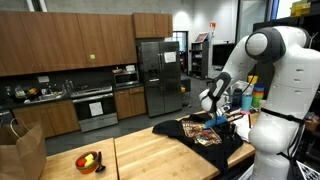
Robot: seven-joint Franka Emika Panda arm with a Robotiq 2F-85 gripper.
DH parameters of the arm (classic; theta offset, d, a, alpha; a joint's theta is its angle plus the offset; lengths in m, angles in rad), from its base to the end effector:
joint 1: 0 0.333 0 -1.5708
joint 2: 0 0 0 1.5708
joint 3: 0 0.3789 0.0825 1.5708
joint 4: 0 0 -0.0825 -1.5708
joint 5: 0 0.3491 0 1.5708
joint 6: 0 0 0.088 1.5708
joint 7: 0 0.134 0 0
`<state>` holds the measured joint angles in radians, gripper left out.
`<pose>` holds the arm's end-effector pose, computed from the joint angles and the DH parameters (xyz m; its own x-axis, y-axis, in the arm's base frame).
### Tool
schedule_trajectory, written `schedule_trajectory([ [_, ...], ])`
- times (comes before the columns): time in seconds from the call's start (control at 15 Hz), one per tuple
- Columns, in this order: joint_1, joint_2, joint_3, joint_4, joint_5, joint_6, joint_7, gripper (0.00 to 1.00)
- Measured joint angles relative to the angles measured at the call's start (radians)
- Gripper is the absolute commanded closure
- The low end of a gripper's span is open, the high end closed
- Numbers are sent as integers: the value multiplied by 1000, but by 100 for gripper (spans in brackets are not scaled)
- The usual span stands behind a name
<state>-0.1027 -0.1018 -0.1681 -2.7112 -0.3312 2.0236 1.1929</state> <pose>0.2772 -0.1038 0.3004 0.3198 -0.9449 -0.0699 -0.7586 -0.2996 0.5786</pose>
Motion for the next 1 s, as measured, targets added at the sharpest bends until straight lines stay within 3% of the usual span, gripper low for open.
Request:
schedule_trajectory([
  [0.27, -65, -55, -4, -75, 38, -3, -13, 99],
  [0.67, -130, -54, -24, -71, 101, -3, -51, 99],
  [0.73, -138, -54, -28, -71, 107, -3, -51, 76],
  [1.0, -168, -53, -47, -71, 138, -7, -68, 53],
])
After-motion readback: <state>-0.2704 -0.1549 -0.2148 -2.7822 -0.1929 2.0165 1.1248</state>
